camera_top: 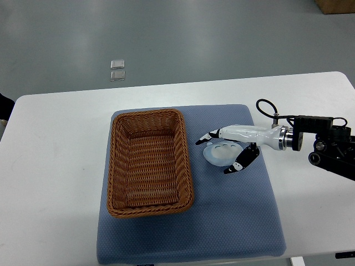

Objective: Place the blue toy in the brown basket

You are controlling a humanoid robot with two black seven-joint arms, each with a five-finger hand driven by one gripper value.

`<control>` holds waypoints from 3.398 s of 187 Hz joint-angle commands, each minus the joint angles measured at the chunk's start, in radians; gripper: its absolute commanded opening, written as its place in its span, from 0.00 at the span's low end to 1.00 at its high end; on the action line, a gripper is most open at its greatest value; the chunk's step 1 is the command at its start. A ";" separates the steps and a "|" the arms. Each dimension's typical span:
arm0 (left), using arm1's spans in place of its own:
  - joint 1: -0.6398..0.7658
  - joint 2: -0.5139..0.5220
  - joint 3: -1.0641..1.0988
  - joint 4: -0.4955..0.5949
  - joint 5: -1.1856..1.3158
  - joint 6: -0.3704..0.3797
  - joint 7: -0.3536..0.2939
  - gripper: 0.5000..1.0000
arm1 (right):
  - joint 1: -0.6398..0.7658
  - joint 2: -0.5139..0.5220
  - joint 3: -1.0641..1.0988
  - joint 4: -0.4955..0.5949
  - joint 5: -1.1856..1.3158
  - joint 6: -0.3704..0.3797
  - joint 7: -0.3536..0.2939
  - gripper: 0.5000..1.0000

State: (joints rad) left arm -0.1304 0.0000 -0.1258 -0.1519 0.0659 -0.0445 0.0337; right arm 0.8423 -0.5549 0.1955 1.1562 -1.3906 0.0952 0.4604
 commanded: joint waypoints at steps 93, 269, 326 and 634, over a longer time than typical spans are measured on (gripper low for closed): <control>0.000 0.000 0.000 0.000 0.000 0.000 0.000 1.00 | -0.012 0.029 -0.016 -0.098 -0.067 -0.051 -0.032 0.16; -0.002 0.000 -0.003 -0.002 0.000 0.000 0.000 1.00 | 0.319 0.265 -0.071 -0.118 0.114 -0.018 -0.023 0.56; -0.002 0.000 -0.003 -0.002 0.000 0.000 0.000 1.00 | 0.307 0.354 -0.105 -0.194 0.114 -0.020 -0.023 0.72; -0.002 0.000 -0.002 0.002 0.000 0.000 0.000 1.00 | -0.265 0.351 0.717 -0.296 0.917 -0.252 -0.243 0.83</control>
State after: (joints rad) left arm -0.1319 0.0000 -0.1257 -0.1503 0.0660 -0.0445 0.0338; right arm 0.5773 -0.1999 0.9134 0.8621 -0.4728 -0.1576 0.2007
